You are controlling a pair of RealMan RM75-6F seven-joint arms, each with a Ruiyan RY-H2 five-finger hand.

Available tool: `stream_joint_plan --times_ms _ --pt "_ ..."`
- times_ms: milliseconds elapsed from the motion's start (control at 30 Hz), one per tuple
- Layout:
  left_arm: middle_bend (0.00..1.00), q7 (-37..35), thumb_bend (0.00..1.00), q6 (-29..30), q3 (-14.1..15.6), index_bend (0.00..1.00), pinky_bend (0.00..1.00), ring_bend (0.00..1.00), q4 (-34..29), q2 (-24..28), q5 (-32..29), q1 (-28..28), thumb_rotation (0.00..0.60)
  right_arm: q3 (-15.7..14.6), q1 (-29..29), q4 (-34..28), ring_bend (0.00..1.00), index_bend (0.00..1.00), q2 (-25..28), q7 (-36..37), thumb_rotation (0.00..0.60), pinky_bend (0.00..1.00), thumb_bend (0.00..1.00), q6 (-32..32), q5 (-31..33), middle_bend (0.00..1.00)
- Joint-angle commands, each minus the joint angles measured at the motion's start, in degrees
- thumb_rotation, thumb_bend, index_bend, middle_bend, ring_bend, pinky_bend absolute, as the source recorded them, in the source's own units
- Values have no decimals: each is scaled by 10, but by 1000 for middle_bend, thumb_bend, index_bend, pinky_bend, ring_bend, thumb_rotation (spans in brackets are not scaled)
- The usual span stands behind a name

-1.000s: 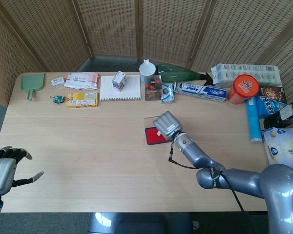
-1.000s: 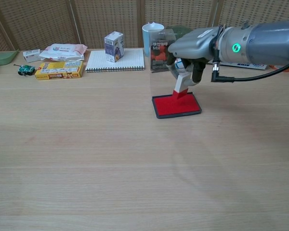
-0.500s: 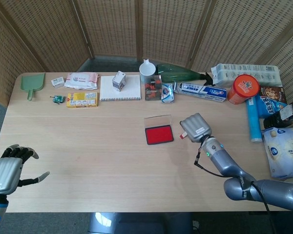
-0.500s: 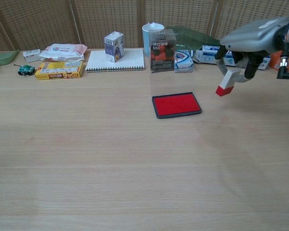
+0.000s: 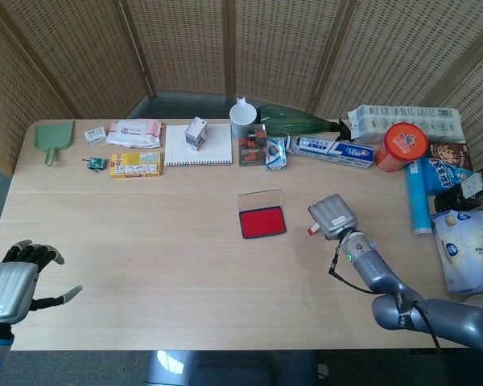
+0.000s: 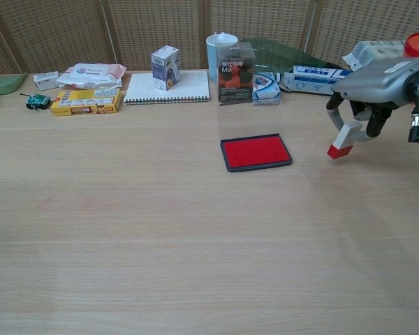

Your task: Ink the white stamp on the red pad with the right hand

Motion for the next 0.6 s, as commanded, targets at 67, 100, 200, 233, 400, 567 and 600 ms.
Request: stream_joint_plan --times_ms 67,100,200,233,400,567,600 --pt "378 0 30 0 1 435 166 293 0 1 -1 1 387 1 -6 25 1000 677 -17 6 600 1000 446 -10 -3 1000" --pt "378 0 30 0 1 435 166 293 0 1 -1 1 386 1 -7 29 1000 676 -20 7 600 1000 445 -12 -3 1000" --pt "378 0 30 -1 2 435 166 293 1 0 -1 1 387 3 -9 38 1000 672 -26 8 600 1000 444 -16 -4 1000" --pt "378 0 30 -2 2 435 166 293 2 -1 -2 1 387 3 -10 40 1000 671 -27 8 600 1000 444 -17 -4 1000" --pt "378 0 31 -6 2 435 166 293 3 -3 -3 -1 388 3 -15 47 1000 662 -32 9 600 1000 445 -21 -7 1000" --pt "378 0 31 -7 1 435 166 293 4 -3 -1 -3 389 3 -19 48 1000 644 -30 11 600 1000 444 -25 -14 1000" --pt "378 0 30 -7 1 435 166 293 5 -3 -1 -3 389 4 -19 47 1000 643 -29 11 600 1000 444 -26 -16 1000"
